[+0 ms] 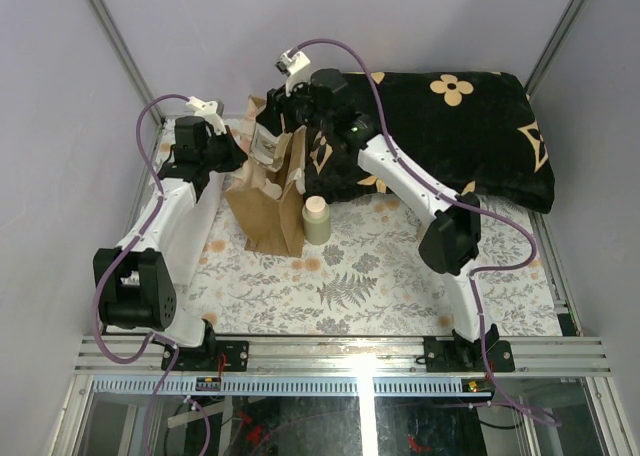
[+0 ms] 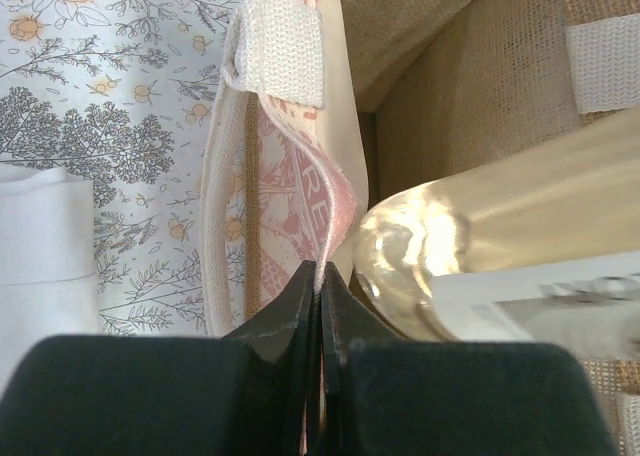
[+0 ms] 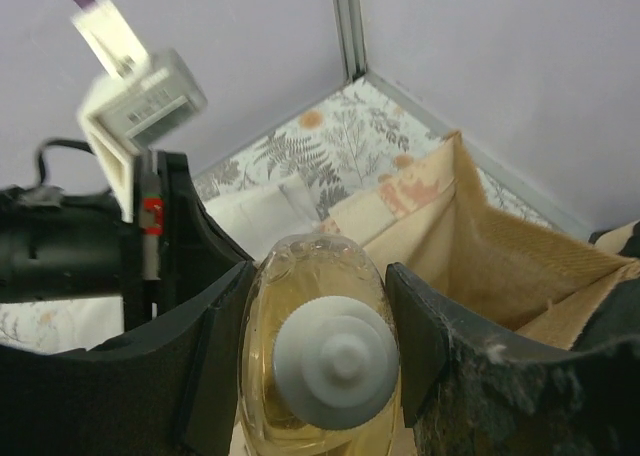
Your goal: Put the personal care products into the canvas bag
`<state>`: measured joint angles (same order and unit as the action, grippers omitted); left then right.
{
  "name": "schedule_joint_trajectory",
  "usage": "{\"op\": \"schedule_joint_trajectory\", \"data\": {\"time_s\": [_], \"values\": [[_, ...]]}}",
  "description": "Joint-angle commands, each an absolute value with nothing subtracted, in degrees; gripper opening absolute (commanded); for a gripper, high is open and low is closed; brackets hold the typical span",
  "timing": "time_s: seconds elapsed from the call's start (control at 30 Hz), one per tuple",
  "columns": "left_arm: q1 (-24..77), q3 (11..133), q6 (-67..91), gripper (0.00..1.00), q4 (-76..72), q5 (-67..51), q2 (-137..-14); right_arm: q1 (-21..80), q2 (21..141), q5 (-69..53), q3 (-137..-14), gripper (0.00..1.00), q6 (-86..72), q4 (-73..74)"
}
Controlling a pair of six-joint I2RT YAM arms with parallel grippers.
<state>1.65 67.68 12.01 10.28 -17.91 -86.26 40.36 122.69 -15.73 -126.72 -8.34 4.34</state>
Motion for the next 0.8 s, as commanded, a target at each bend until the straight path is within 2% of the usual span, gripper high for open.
{"op": "schedule_joint_trajectory", "data": {"time_s": [0.0, 0.43, 0.77], "values": [[2.5, 69.7, 11.4, 0.00, 12.3, -16.8, -84.8, 41.1, 121.4, -15.7, -128.5, 0.00, -7.0, -3.3], [2.5, 71.3, 10.3, 0.00, 14.4, -15.1, -82.0, 45.2, 125.5, -11.8, -126.5, 0.00, 3.0, 5.1], [2.5, 69.9, 10.8, 0.00, 13.5, -15.5, -81.7, 48.6, 126.2, -8.6, -118.7, 0.00, 5.8, 4.5]]}}
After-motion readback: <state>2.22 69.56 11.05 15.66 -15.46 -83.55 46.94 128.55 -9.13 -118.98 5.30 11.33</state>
